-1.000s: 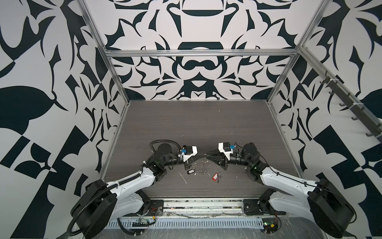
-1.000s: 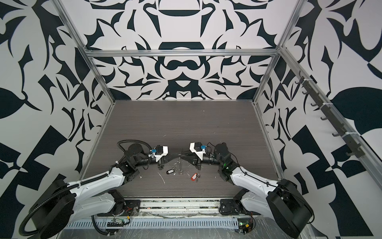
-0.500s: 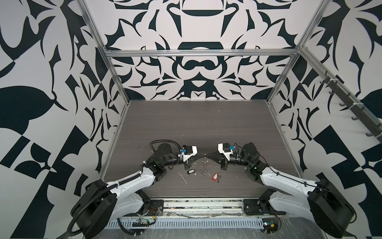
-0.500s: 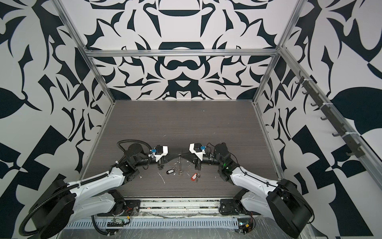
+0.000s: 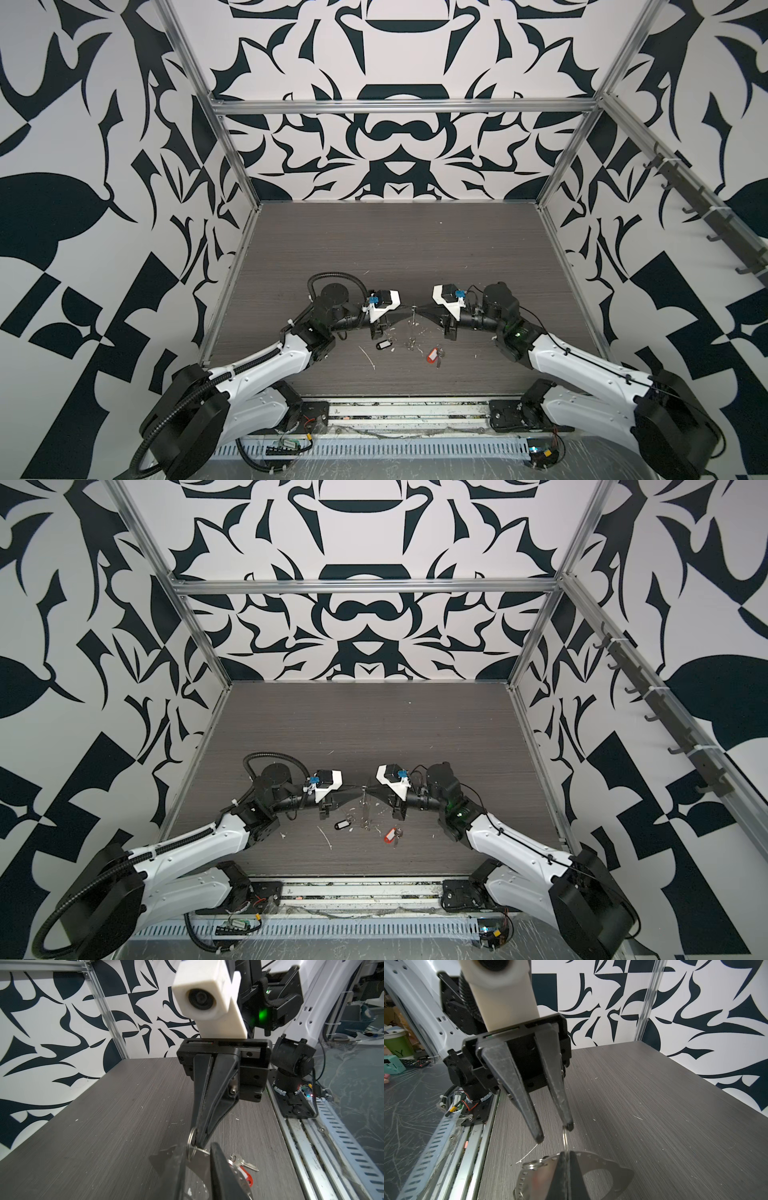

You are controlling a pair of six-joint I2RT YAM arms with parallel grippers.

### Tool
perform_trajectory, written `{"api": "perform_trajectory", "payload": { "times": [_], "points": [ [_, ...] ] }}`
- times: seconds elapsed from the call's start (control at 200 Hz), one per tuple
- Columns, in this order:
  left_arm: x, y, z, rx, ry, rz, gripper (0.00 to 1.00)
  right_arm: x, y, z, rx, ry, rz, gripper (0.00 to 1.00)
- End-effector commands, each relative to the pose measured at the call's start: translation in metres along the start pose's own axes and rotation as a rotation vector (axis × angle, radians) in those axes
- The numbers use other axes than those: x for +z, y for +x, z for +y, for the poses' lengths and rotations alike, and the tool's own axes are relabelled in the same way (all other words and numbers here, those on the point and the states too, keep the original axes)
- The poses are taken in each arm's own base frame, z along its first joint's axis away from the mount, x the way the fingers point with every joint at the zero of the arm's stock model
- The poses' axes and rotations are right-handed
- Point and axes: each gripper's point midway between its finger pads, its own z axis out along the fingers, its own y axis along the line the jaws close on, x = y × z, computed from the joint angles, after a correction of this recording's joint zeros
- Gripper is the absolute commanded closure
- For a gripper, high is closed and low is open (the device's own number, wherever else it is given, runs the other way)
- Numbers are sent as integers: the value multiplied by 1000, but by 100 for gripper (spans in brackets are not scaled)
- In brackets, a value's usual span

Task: Attach keys to a key ring
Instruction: Pass the keyring.

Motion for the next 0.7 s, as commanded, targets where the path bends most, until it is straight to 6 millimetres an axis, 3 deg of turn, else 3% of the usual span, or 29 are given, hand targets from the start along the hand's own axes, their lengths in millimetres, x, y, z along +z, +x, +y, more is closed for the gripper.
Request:
{"api": "perform_trajectory", "payload": {
  "times": [0.0, 0.695],
  "points": [
    [-1, -6, 5, 26, -18, 38, 75, 0, -17, 0, -60, 19, 2, 100],
    [2, -2, -9, 19, 91, 94, 76, 0, -20, 12, -95, -8, 12, 100]
  ]
}}
